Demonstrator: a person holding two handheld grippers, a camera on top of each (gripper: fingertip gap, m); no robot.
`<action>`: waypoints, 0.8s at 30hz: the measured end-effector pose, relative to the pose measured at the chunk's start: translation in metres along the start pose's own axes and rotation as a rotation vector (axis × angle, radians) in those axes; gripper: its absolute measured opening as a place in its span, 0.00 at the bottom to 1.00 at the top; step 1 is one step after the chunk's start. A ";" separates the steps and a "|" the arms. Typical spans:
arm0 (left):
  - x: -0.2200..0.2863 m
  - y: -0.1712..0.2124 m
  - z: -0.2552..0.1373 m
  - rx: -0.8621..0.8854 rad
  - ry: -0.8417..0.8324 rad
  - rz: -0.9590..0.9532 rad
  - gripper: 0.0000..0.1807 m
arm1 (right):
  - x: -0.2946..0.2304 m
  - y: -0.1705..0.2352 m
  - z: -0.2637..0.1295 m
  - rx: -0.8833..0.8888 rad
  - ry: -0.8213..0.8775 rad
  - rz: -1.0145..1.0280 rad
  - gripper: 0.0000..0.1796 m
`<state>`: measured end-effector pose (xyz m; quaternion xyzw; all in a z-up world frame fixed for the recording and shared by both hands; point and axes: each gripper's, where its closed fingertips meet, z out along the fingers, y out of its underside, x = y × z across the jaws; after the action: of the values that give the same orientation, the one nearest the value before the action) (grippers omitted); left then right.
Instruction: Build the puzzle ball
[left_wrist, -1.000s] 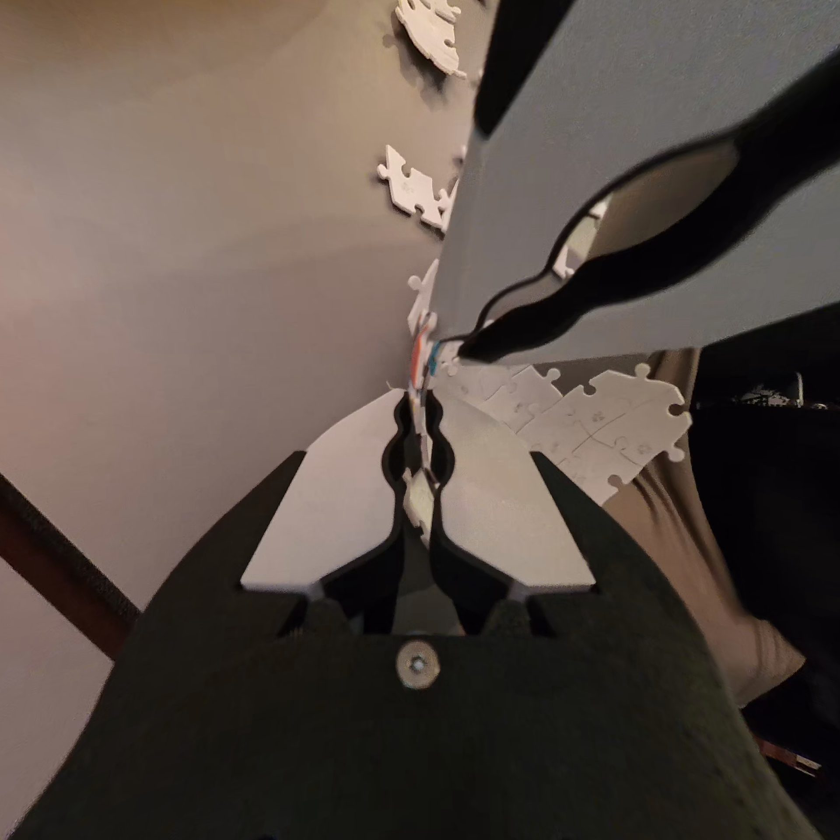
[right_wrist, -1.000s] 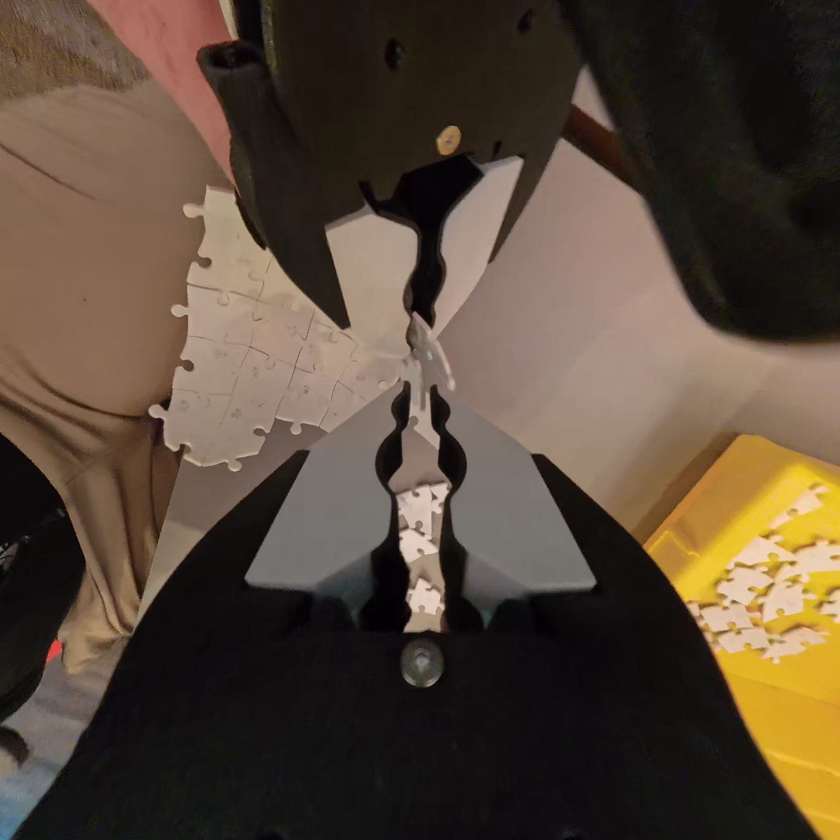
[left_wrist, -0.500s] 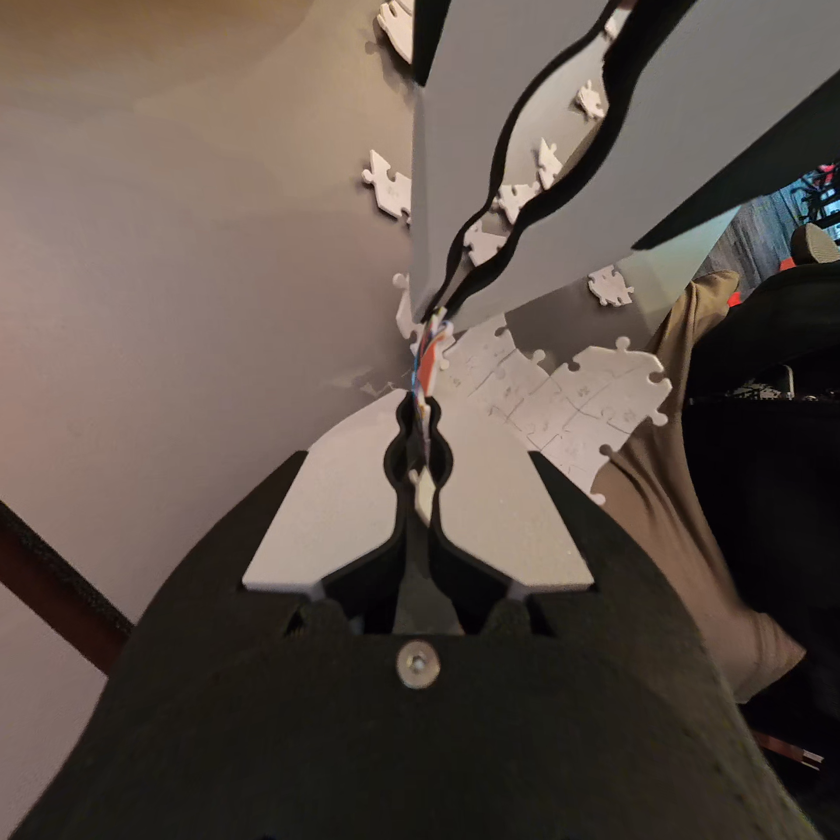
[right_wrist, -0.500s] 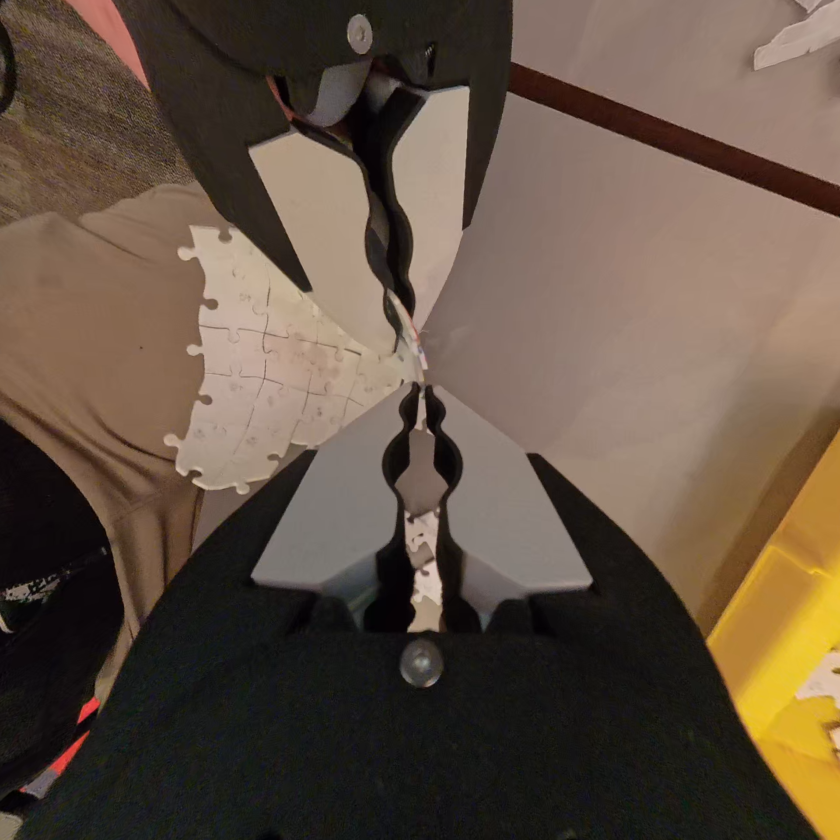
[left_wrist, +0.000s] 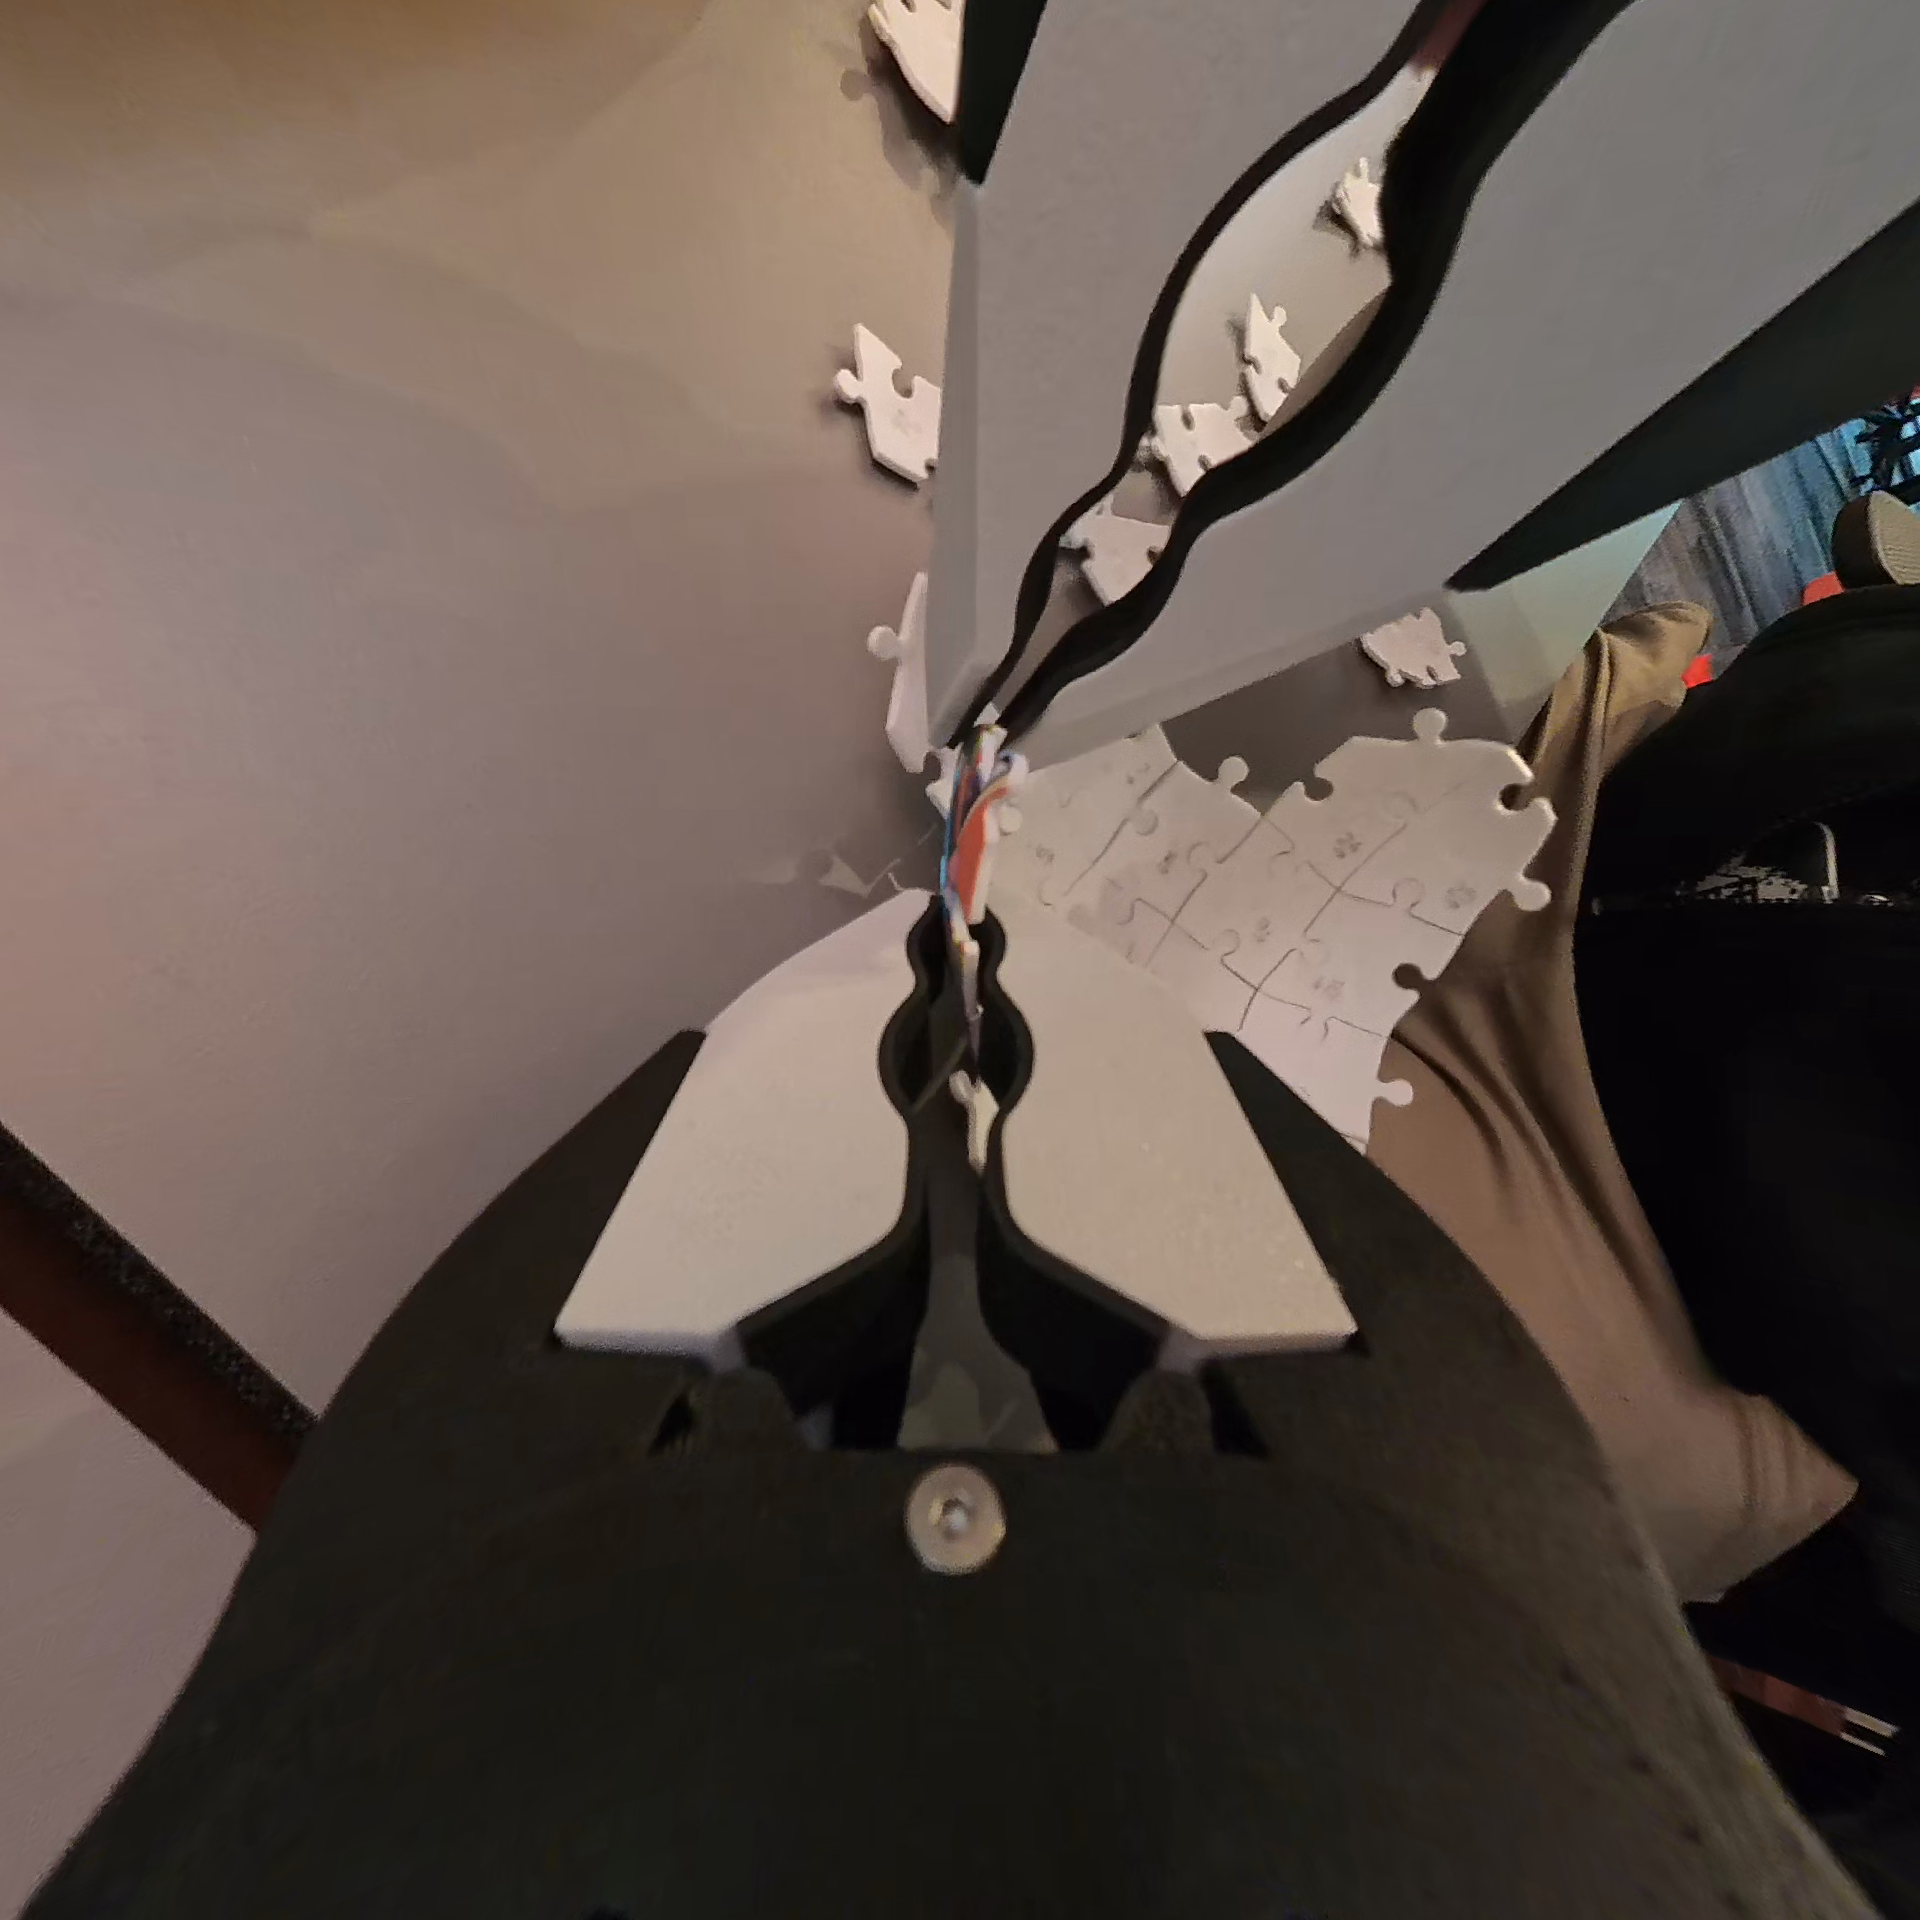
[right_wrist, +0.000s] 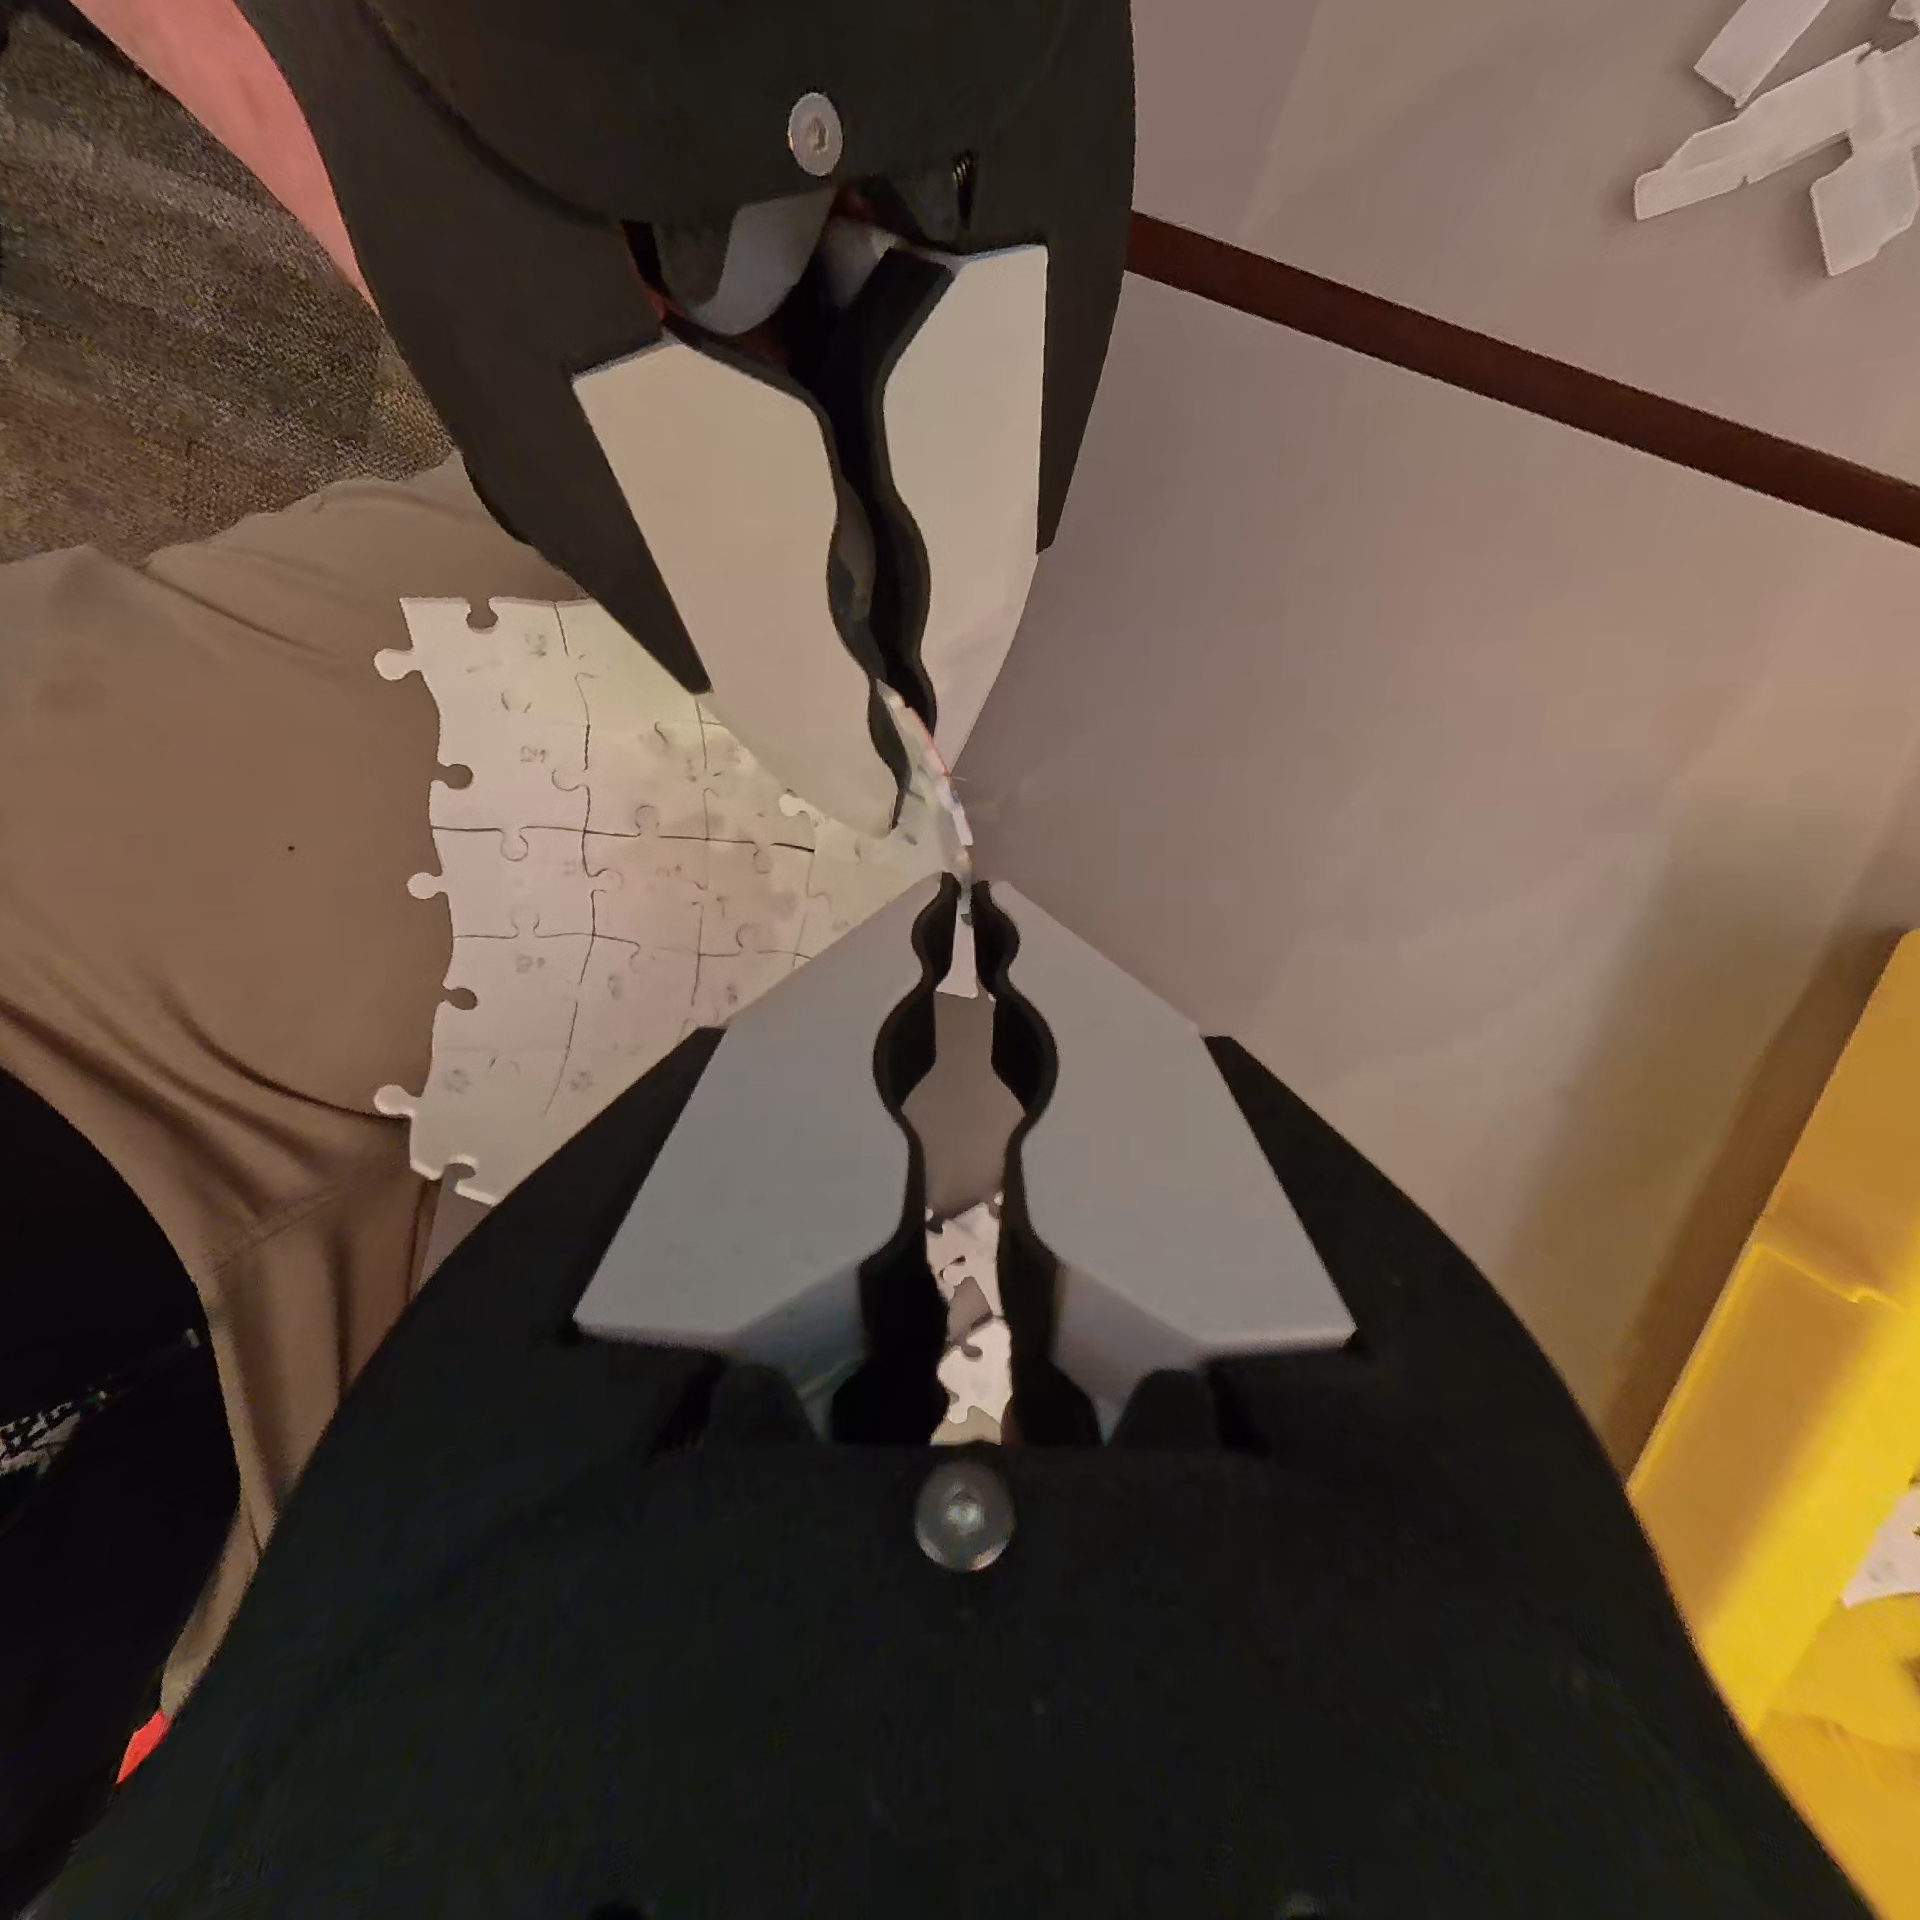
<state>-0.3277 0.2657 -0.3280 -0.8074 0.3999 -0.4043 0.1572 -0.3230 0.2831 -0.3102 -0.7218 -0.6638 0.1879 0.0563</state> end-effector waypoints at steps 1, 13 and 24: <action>0.000 0.000 0.000 0.000 0.001 -0.005 0.02 | 0.000 0.000 0.000 0.006 0.002 0.001 0.00; 0.003 -0.002 -0.001 0.011 0.008 0.010 0.01 | -0.003 -0.015 0.000 0.125 -0.035 -0.086 0.02; 0.001 -0.001 -0.001 0.007 0.005 0.011 0.02 | -0.008 -0.014 0.001 0.159 -0.113 -0.058 0.00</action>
<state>-0.3274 0.2655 -0.3258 -0.8035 0.4034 -0.4069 0.1613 -0.3374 0.2767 -0.3051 -0.6839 -0.6694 0.2785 0.0813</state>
